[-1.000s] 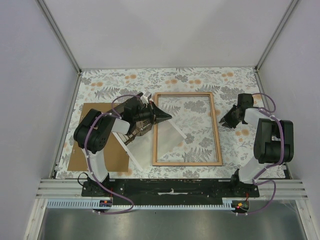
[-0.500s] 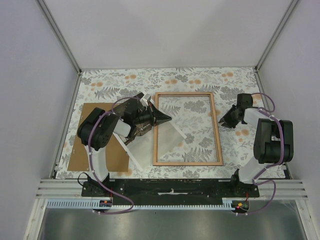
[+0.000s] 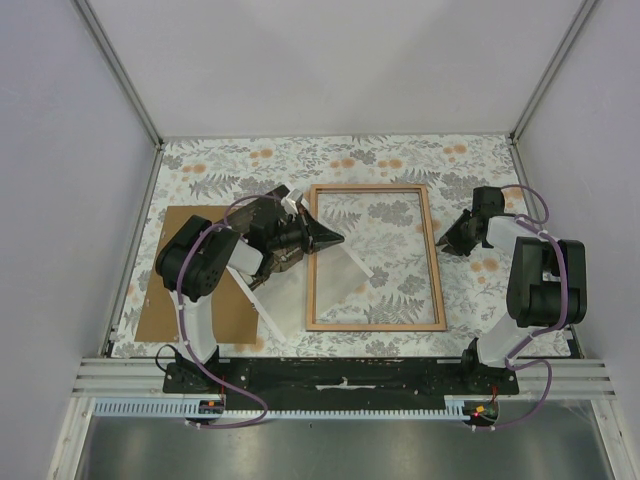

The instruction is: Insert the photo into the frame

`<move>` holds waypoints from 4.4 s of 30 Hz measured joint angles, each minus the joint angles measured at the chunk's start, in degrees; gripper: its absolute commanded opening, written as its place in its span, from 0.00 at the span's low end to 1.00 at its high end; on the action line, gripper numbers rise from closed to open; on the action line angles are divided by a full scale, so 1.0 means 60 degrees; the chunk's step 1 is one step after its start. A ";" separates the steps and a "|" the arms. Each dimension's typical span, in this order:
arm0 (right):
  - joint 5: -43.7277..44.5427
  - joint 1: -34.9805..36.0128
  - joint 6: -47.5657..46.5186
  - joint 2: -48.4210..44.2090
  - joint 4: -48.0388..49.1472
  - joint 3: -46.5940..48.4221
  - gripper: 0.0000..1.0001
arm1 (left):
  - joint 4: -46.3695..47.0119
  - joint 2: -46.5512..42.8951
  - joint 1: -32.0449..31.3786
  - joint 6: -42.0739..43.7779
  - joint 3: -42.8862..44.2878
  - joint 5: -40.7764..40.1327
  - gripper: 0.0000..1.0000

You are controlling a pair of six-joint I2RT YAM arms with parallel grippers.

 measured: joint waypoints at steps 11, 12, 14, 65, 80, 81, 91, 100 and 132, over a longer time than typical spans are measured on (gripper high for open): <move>0.0004 0.0069 0.0000 0.0000 0.0000 0.0000 0.31 | -0.0739 0.0000 -0.0022 0.0845 0.0004 -0.0182 0.02; 0.0007 0.0069 0.0000 0.0000 0.0000 0.0000 0.31 | -0.0827 0.0000 -0.0022 0.0929 0.0007 -0.0197 0.02; 0.0007 0.0073 0.0000 0.0000 0.0004 0.0000 0.31 | -0.1075 0.0000 -0.0022 0.1111 0.0055 -0.0215 0.02; 0.0317 0.0178 -0.0146 0.0000 0.0033 0.0058 0.32 | -0.5027 0.0066 -0.0095 0.3249 0.1264 -0.0688 0.09; 0.0328 0.0186 -0.0146 0.0000 0.0033 0.0062 0.32 | -0.5078 0.0066 -0.0098 0.3311 0.1275 -0.0696 0.09; 0.0328 0.0186 -0.0149 0.0000 0.0033 0.0062 0.32 | -0.5082 0.0066 -0.0098 0.3311 0.1279 -0.0696 0.09; 0.0328 0.0186 -0.0146 0.0000 0.0033 0.0062 0.32 | -0.5115 0.0109 -0.0098 0.3322 0.1293 -0.0718 0.13; 0.0331 0.0197 -0.0149 0.0000 0.0033 0.0062 0.32 | -0.5253 0.0109 -0.0106 0.3391 0.1337 -0.0754 0.18; 0.0324 0.0208 -0.0149 0.0000 0.0033 0.0062 0.32 | -0.5996 0.0109 -0.0160 0.3847 0.1541 -0.0769 0.35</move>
